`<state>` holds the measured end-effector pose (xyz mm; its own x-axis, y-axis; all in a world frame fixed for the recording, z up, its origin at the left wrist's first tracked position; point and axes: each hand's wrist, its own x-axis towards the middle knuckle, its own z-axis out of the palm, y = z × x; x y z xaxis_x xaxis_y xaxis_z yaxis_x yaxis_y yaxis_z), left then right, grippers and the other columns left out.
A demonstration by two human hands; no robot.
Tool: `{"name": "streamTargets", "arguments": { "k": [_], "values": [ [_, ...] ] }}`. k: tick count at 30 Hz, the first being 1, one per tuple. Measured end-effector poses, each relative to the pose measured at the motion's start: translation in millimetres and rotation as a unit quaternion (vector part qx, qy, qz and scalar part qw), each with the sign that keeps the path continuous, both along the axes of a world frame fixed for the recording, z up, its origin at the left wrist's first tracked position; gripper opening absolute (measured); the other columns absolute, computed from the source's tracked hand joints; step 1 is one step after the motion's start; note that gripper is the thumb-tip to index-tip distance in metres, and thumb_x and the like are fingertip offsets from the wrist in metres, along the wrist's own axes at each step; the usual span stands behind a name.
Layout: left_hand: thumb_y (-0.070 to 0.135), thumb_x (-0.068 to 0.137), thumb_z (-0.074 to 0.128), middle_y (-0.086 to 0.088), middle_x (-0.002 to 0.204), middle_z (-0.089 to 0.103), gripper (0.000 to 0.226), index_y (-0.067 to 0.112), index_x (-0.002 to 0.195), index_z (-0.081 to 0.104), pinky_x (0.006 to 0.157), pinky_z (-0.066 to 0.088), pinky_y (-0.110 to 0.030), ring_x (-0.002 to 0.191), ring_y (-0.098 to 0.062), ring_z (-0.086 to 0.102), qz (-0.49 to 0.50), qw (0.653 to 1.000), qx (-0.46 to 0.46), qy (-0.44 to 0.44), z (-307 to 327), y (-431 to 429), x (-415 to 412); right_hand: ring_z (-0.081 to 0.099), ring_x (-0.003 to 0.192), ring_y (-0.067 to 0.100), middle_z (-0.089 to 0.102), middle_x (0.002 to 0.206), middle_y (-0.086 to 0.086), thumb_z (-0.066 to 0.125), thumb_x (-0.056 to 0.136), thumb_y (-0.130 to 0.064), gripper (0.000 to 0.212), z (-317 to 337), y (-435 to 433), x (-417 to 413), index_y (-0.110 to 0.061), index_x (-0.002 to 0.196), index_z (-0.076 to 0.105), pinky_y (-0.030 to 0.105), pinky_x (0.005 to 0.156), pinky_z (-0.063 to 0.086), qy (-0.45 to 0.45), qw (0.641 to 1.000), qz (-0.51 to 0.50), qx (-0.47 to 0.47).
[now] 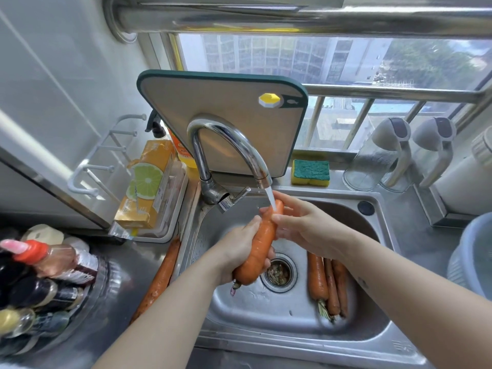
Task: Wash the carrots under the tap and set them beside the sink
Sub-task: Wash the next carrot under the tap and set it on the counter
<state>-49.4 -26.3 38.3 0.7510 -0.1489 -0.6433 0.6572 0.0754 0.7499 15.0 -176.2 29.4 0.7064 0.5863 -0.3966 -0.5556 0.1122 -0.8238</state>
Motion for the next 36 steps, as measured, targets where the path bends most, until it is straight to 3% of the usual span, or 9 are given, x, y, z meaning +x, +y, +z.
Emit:
{"name": "streamTargets", "arguments": {
  "k": [7, 13, 16, 19, 23, 25, 31, 33, 36],
  "values": [
    [0.047, 0.101, 0.025, -0.007, 0.063, 0.061, 0.053, 0.006, 0.104, 0.059, 0.050, 0.048, -0.025, 0.050, -0.017, 0.058, -0.005, 0.999, 0.044, -0.015, 1.6, -6.0, 2.4, 0.062, 0.082, 0.020, 0.062, 0.094, 0.012, 0.065, 0.086, -0.005, 0.039, -2.0, 8.3, -3.8, -0.011, 0.123, 0.056, 0.032, 0.075, 0.054, -0.094, 0.988, -0.047, -0.114],
    [0.047, 0.101, 0.028, -0.007, 0.065, 0.059, 0.052, 0.004, 0.107, 0.056, 0.048, 0.048, -0.024, 0.050, -0.016, 0.056, -0.012, 0.999, -0.032, 0.017, 7.0, 5.0, 2.0, 0.063, 0.089, 0.021, 0.062, 0.110, 0.016, 0.055, 0.088, 0.007, 0.046, 7.8, -2.1, 4.1, -0.016, 0.127, 0.052, 0.027, 0.076, 0.057, 0.034, 0.999, 0.013, 0.009],
    [0.050, 0.099, 0.029, -0.008, 0.065, 0.061, 0.054, 0.007, 0.099, 0.060, 0.052, 0.049, -0.026, 0.052, -0.018, 0.057, -0.007, 1.000, 0.028, -0.010, 6.2, -2.7, 5.1, 0.065, 0.080, 0.018, 0.063, 0.101, 0.012, 0.067, 0.086, -0.010, 0.032, 3.1, 9.6, -1.1, -0.018, 0.116, 0.060, 0.028, 0.070, 0.055, -0.048, 0.994, -0.057, -0.086],
    [0.051, 0.098, 0.032, -0.008, 0.063, 0.061, 0.053, 0.006, 0.103, 0.059, 0.048, 0.048, -0.024, 0.049, -0.017, 0.057, 0.014, 1.000, 0.007, 0.003, 7.2, -6.1, 7.1, 0.066, 0.091, 0.015, 0.064, 0.108, 0.007, 0.079, 0.073, -0.031, 0.058, -0.3, 14.7, -7.6, -0.028, 0.125, 0.055, 0.033, 0.081, 0.056, -0.171, 0.965, -0.063, -0.188],
    [0.042, 0.102, 0.027, -0.009, 0.059, 0.058, 0.046, 0.005, 0.112, 0.052, 0.043, 0.047, -0.022, 0.044, -0.017, 0.054, 0.040, 0.995, -0.081, 0.043, 13.6, -7.0, 8.8, 0.066, 0.097, 0.004, 0.052, 0.129, 0.000, 0.080, 0.073, -0.019, 0.094, 3.2, 7.3, -12.2, -0.031, 0.147, 0.023, 0.021, 0.082, 0.054, -0.180, 0.968, 0.001, -0.173],
    [0.041, 0.102, 0.028, -0.009, 0.062, 0.059, 0.043, 0.006, 0.109, 0.052, 0.044, 0.048, -0.022, 0.046, -0.017, 0.056, 0.040, 0.994, -0.091, 0.039, 11.9, -8.0, 7.6, 0.067, 0.099, 0.008, 0.055, 0.127, 0.005, 0.078, 0.075, -0.020, 0.088, 3.6, 3.2, -9.4, -0.027, 0.147, 0.029, 0.026, 0.084, 0.055, -0.189, 0.966, 0.013, -0.174],
    [0.024, 0.098, 0.045, -0.011, 0.086, 0.061, 0.027, 0.003, 0.111, 0.054, 0.058, 0.055, -0.028, 0.063, -0.015, 0.061, 0.035, 0.989, -0.143, -0.016, 9.2, -6.9, -0.8, 0.064, 0.085, 0.025, 0.065, 0.095, 0.016, 0.051, 0.096, -0.017, 0.024, 1.7, 7.8, 1.7, -0.013, 0.118, 0.061, 0.039, 0.079, 0.056, -0.147, 0.976, -0.098, -0.128],
    [0.013, 0.095, 0.049, -0.008, 0.093, 0.058, 0.021, 0.005, 0.115, 0.052, 0.059, 0.055, -0.025, 0.065, -0.010, 0.061, -0.011, 0.991, -0.122, -0.055, 9.7, -7.3, -3.9, 0.064, 0.086, 0.030, 0.065, 0.091, 0.017, 0.046, 0.099, -0.020, 0.023, -0.5, 11.7, 2.1, -0.013, 0.111, 0.063, 0.044, 0.082, 0.056, -0.133, 0.976, -0.125, -0.121],
    [0.013, 0.097, 0.048, -0.003, 0.086, 0.056, 0.022, 0.007, 0.117, 0.051, 0.054, 0.050, -0.022, 0.060, -0.008, 0.057, -0.014, 0.994, -0.027, -0.104, 6.5, -10.9, -2.5, 0.064, 0.087, 0.025, 0.067, 0.093, 0.014, 0.048, 0.098, -0.018, 0.022, -0.8, 17.7, 0.8, -0.017, 0.118, 0.058, 0.039, 0.081, 0.054, -0.101, 0.984, -0.116, -0.087]
  ]
}}
